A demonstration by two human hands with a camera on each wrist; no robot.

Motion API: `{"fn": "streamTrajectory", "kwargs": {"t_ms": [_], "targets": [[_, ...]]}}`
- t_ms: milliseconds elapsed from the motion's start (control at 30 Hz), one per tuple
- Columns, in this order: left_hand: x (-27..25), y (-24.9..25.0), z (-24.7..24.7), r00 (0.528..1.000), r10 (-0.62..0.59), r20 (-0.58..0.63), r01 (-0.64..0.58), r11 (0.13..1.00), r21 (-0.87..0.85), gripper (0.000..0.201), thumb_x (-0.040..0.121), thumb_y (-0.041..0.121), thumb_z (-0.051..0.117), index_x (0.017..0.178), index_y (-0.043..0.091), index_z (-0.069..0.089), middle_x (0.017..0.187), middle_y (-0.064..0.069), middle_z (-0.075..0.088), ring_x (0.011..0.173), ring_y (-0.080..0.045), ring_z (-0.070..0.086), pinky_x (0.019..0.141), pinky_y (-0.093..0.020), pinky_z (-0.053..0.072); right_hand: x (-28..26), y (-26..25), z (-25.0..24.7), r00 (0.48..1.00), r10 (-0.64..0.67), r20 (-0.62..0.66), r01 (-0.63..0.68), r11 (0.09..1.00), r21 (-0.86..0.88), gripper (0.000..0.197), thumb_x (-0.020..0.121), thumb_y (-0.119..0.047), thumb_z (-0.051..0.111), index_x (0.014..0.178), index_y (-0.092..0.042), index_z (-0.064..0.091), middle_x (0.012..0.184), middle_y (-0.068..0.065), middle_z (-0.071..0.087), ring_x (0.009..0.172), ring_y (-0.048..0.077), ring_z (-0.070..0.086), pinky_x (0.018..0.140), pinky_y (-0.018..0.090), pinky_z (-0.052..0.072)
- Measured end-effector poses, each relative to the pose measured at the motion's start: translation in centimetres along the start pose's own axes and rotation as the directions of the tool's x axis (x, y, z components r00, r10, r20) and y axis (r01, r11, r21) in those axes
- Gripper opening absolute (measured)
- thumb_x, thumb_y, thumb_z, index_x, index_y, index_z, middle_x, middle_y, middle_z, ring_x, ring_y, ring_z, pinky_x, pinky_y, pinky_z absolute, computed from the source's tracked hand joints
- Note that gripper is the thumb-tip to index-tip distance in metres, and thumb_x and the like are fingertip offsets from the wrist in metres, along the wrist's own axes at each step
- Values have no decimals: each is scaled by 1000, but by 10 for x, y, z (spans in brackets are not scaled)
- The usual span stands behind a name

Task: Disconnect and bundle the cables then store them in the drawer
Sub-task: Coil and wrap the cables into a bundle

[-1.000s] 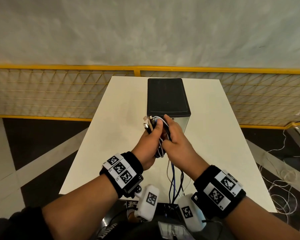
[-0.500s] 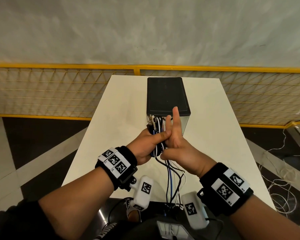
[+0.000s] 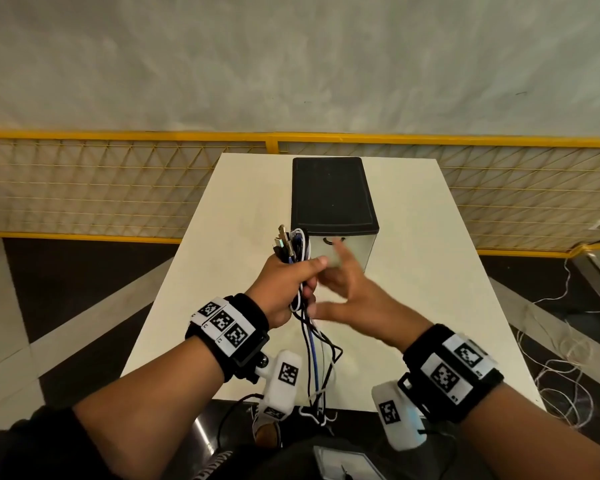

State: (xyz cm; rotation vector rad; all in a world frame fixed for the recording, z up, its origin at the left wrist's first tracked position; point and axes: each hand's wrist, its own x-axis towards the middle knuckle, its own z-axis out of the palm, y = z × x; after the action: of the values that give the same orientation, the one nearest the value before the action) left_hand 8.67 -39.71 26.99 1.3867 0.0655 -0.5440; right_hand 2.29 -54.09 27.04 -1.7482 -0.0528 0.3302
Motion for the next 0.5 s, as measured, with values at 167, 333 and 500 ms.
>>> {"fn": "streamTrajectory", "kwargs": {"t_ms": [167,333,500], "targets": [[-2,13,12,999,36,37,-30,986,-166,29,90,14,67,64,15,55,51,-2,49,41,-12,43,52,-28,42,1,19,24,989,132,63,-124,986,-113,31,86,-19,70,115,-11,60,89,11,75,79,13,70,76,28,54],[-2,31,-2,988,35,148,-4,979,-203,28,94,19,62,67,18,52,52,2,46,39,-8,37,44,-23,37,-8,18,22,975,186,123,-180,982,-57,9,93,-21,61,86,-16,66,60,8,63,61,22,62,60,25,47],[-3,41,-21,883,-276,379,288,957,25,26,93,24,58,71,19,48,53,4,42,33,-3,31,39,-18,30,-9,13,14,957,260,129,-214,933,-290,24,86,-27,71,68,-18,58,56,1,62,53,12,58,61,27,44]]}}
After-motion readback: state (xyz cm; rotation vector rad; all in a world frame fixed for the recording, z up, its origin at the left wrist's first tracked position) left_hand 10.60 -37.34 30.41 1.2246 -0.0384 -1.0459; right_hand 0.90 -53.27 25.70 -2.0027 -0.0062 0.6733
